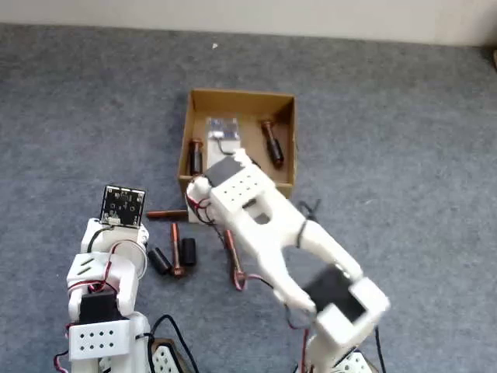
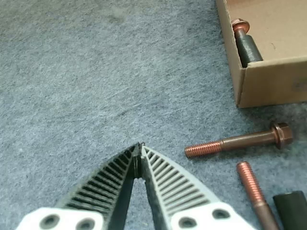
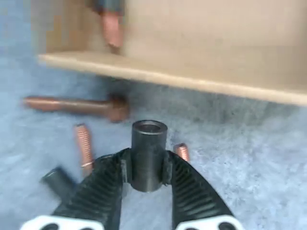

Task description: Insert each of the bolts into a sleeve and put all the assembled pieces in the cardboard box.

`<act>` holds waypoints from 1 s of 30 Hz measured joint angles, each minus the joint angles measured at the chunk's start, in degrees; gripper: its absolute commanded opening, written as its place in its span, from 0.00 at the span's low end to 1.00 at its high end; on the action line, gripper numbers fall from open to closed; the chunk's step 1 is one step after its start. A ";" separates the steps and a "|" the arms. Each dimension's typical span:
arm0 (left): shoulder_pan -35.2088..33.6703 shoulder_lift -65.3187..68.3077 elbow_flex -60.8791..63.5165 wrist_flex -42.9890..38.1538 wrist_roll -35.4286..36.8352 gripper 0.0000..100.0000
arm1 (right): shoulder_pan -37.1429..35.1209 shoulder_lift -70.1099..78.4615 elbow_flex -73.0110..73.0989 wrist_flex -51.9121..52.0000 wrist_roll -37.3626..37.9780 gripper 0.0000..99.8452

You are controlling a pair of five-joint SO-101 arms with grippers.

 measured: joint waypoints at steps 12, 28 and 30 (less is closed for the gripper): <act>0.00 0.00 0.00 0.00 0.00 0.01 | 8.09 -28.48 18.73 0.35 13.63 0.00; 0.00 0.00 0.00 0.00 0.00 0.01 | 16.18 -59.52 58.64 -19.60 28.66 0.00; 0.00 0.00 0.00 0.00 0.00 0.01 | 16.18 -61.45 61.27 -21.71 28.66 0.00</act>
